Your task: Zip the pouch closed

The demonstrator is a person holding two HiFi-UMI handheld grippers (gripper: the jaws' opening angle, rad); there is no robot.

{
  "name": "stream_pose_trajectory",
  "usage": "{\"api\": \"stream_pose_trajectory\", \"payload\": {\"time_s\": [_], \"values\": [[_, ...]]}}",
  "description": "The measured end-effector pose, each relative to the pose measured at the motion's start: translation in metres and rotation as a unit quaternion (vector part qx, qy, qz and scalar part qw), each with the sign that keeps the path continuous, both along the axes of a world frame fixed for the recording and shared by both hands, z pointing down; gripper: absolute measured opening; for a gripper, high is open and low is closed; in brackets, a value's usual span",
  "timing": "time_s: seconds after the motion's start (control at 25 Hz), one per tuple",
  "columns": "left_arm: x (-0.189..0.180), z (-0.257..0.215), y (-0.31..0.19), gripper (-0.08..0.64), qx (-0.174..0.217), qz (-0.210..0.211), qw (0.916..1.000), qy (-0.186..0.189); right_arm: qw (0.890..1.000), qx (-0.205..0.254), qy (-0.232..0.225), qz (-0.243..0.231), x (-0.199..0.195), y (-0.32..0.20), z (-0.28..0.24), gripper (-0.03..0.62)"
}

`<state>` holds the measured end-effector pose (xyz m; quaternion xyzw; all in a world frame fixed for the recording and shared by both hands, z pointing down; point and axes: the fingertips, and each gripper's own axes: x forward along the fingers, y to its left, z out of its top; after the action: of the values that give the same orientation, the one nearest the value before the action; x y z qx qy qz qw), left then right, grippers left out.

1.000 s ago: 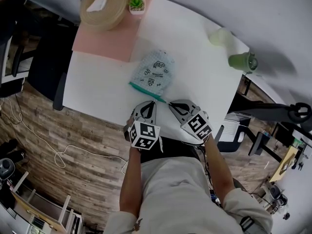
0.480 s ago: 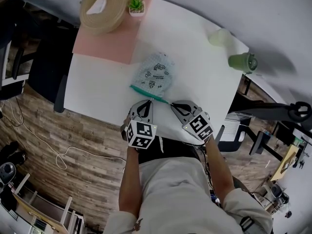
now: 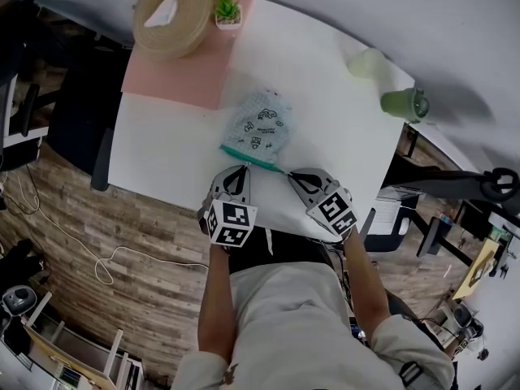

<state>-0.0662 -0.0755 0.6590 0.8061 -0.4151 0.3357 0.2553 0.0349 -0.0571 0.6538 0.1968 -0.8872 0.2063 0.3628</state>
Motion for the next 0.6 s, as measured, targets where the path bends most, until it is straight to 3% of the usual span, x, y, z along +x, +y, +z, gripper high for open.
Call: {"api": "stream_pose_trajectory", "payload": {"time_s": [0.6], "values": [[-0.024,0.003,-0.011,-0.003,-0.004,-0.007,0.9999,-0.006,1.000,-0.002,0.009,0.016,0.001,-0.004,0.002,0.003]]}}
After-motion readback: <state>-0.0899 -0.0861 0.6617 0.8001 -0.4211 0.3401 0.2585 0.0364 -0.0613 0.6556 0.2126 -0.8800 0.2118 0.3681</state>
